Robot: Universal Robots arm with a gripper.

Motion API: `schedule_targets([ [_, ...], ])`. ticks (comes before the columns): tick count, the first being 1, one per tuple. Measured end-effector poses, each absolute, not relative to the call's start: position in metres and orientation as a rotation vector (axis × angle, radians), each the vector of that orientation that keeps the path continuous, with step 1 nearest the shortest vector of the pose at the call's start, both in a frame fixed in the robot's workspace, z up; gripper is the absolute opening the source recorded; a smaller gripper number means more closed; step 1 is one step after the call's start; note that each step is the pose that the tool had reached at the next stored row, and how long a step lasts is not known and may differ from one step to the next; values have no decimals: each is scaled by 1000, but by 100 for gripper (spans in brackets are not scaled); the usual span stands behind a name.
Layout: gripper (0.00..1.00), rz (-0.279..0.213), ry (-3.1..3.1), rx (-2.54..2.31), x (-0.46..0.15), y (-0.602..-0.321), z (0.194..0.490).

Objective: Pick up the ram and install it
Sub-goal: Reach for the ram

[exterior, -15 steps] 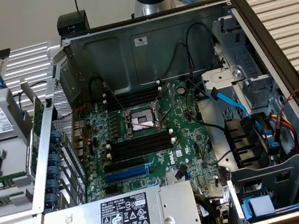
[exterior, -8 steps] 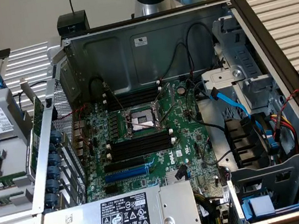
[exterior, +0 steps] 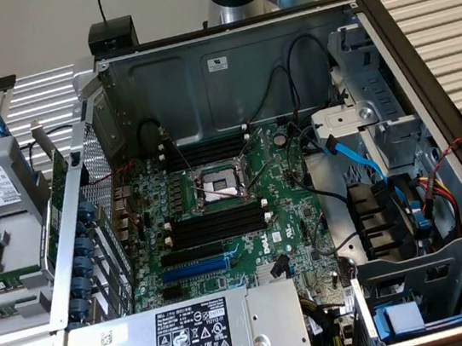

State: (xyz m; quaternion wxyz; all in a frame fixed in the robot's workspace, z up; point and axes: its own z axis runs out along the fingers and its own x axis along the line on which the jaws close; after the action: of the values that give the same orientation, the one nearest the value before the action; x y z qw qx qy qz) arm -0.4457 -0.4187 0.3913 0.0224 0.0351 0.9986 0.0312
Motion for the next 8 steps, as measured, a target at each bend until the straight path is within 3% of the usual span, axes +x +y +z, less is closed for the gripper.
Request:
schedule_targets([
  [8, 11, 97, 3093, 109, -458, -416, 392],
])
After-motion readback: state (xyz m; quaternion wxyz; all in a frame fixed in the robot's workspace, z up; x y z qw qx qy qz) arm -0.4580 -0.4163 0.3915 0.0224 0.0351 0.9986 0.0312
